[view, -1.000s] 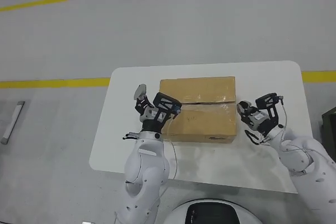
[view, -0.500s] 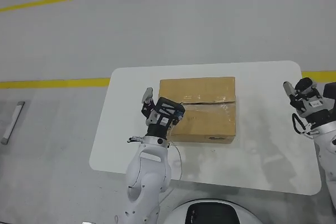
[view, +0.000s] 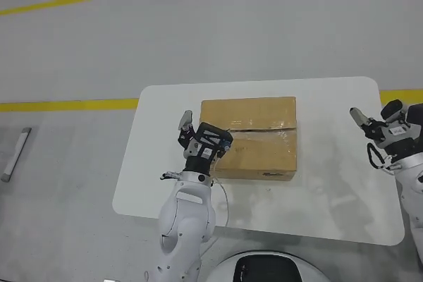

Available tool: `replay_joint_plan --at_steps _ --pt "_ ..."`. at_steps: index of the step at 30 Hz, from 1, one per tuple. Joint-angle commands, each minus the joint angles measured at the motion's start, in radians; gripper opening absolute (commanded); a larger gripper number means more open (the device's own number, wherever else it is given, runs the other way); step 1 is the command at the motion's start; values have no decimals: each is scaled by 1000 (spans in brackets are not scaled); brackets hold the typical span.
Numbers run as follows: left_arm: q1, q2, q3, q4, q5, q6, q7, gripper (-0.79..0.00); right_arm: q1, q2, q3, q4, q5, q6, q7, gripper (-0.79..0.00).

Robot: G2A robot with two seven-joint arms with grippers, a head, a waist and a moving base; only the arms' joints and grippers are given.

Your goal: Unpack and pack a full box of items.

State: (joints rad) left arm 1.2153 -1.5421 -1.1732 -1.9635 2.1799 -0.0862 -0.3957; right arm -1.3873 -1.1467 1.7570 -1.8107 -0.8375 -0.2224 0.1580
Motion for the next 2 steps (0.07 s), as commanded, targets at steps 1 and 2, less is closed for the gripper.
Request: replay_joint_plan --at_steps 1,2 --pt "0 0 0 0 0 0 0 -1 0 0 0 0 0 0 0 0" --pt "0 0 0 0 0 0 0 0 0 0 0 0 0 0 0 0"
